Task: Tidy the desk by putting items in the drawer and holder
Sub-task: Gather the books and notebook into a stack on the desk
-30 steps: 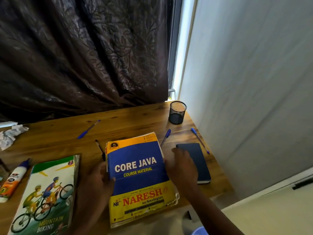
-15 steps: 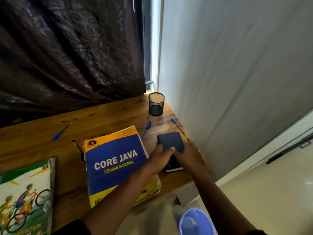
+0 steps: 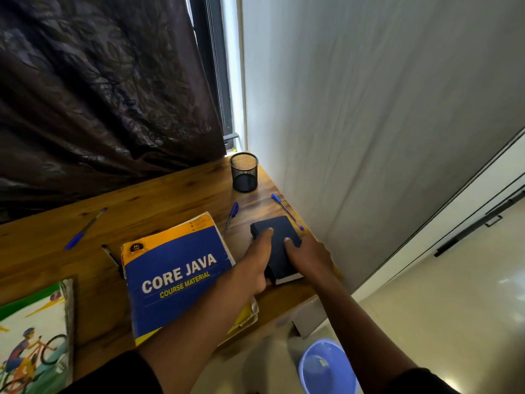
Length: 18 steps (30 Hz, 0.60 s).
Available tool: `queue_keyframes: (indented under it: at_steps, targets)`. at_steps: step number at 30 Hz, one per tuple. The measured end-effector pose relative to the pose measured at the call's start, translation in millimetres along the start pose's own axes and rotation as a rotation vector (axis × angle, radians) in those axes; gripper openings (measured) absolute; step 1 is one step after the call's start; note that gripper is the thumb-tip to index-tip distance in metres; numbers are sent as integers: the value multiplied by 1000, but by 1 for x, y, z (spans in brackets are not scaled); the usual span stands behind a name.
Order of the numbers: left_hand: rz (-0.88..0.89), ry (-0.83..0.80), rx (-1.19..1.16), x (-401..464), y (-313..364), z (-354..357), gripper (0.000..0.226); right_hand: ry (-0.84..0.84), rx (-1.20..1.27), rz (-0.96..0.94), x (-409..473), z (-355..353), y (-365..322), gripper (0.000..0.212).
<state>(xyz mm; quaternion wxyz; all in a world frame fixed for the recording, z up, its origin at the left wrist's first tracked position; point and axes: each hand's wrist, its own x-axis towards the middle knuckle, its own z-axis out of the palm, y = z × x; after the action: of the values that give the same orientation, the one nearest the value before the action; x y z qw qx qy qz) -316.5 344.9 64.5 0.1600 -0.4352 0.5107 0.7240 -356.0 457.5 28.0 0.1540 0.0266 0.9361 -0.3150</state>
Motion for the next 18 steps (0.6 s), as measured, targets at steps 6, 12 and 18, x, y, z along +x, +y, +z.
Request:
queue_keyframes:
  at_steps: [6,12,18]
  targets:
    - [277,40,447,-1,-7,6,50,-90,212,114,14,-6,1,46]
    - [488,55,572,-14,2,1,46,-120,552,182,12,-6,-3,43]
    - [476,0,137,-39,11,-57,38,-131,683,26,-8,-11,-38,43]
